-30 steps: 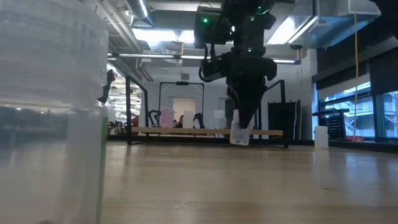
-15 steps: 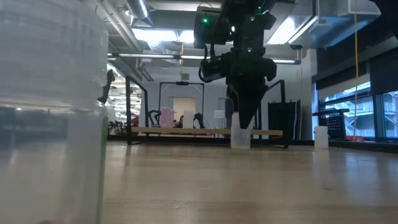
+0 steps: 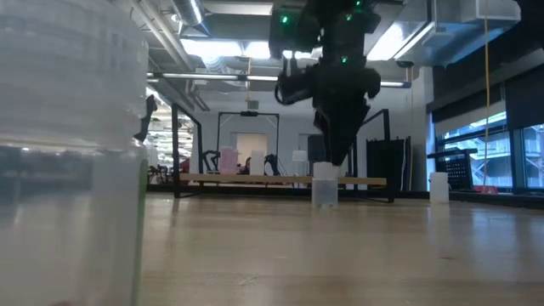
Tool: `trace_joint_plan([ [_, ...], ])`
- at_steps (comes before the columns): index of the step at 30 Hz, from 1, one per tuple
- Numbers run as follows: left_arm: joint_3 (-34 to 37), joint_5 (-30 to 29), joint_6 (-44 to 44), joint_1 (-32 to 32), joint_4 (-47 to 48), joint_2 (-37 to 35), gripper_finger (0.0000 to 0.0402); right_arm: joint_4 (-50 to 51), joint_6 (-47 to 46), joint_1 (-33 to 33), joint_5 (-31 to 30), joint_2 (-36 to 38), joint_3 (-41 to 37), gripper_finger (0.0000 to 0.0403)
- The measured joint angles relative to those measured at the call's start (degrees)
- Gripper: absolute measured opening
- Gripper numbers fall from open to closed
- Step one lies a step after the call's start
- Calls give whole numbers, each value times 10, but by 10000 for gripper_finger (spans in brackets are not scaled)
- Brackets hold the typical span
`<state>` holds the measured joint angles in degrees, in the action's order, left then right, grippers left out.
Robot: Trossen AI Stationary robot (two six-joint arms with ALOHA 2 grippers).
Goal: Pick and place medicine bottles onto shelf by color
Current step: Put the top transparent pill bottle on the shelf aligned with the other transparent pill bottle
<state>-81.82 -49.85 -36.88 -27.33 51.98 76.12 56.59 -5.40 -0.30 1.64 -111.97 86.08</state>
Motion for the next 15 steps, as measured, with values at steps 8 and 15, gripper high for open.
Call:
trace_joint_plan([
  [8,0,22,0,0,0,0,28,10,-60,2,0,94,0,260],
  [15,0,59,14,0,0,0,27,10,-65,2,-4,166,0,260],
])
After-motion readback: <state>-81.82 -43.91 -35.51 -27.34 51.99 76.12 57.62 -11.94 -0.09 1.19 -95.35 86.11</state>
